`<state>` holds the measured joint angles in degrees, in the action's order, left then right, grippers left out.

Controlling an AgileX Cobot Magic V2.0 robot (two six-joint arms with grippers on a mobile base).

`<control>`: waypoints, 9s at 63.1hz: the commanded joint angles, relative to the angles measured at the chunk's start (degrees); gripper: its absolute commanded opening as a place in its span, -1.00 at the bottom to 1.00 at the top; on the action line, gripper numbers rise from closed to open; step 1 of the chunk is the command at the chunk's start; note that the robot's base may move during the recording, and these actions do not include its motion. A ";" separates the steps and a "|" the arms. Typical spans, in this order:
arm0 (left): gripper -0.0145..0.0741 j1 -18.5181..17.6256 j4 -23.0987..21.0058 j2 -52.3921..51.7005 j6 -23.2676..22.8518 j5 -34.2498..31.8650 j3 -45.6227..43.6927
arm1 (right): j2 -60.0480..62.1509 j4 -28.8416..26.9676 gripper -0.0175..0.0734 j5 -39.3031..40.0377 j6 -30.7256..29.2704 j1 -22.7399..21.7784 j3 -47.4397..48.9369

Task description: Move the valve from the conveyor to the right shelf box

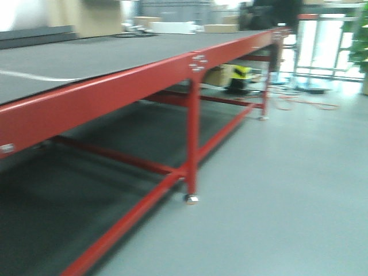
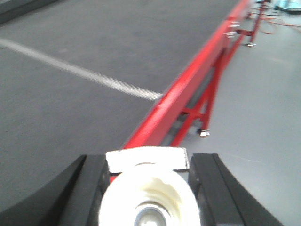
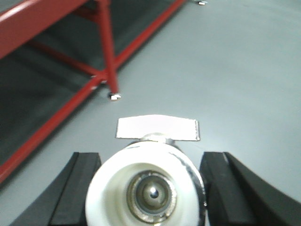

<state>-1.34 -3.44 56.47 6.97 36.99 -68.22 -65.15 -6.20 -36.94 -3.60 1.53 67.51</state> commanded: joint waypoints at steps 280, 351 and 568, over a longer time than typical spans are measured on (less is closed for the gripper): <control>-0.92 -0.02 -0.33 -0.58 -0.11 -3.41 -0.66 | 0.81 0.18 -0.98 4.22 -0.46 -0.12 0.46; -0.92 -0.37 -5.96 3.33 0.23 -6.13 -2.28 | 0.60 -0.91 -0.98 9.70 -3.33 1.81 3.91; -0.92 -9.04 -10.87 -24.21 1.35 -33.94 39.13 | 32.05 -2.61 -0.98 35.29 -4.48 15.60 -40.54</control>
<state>-13.21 -13.69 36.99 8.47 2.87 -31.80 -36.99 -9.15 -3.44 -7.78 17.22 29.72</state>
